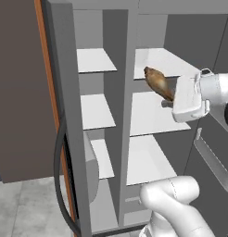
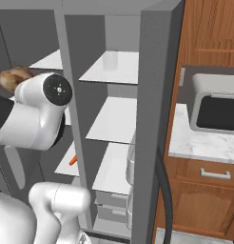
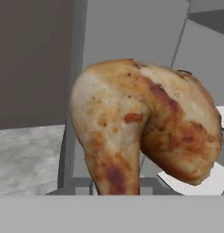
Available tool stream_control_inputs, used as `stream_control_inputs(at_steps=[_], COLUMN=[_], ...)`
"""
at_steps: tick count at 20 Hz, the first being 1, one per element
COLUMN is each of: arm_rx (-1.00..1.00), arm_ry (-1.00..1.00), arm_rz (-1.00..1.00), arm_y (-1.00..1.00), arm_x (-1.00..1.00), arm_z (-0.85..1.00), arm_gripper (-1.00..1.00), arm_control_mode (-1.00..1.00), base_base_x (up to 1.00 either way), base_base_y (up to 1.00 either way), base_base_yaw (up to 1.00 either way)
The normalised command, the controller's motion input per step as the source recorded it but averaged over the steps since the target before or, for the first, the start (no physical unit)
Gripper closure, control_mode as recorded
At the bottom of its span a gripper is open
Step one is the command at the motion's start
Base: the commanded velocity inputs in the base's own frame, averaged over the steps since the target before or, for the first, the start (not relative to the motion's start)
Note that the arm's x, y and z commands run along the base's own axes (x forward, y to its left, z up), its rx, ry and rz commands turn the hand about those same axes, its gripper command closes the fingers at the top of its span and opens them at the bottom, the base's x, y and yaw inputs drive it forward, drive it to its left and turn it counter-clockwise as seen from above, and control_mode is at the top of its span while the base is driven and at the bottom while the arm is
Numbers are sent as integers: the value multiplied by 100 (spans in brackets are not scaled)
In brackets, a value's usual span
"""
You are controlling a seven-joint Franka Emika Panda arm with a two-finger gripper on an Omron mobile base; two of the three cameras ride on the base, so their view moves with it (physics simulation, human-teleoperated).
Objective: There's a chicken drumstick in the fridge that needs to be moved to the freezer for freezing. Pick up the chicken drumstick from the fridge, place it on any shelf in the freezer, and close the fridge and freezer doors when done.
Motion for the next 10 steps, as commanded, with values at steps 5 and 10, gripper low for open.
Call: stream_control_inputs(at_steps=[5, 10], arm_rx=[-18, -15], arm_ry=[6, 12], arm_rz=[24, 1], arm_y=[51, 24], arm_x=[41, 58], arm_z=[1, 5], arm_gripper=[100, 100], arm_control_mode=[-100, -100], base_base_x=[0, 0], base_base_y=[0, 0], base_base_yaw=[0, 0])
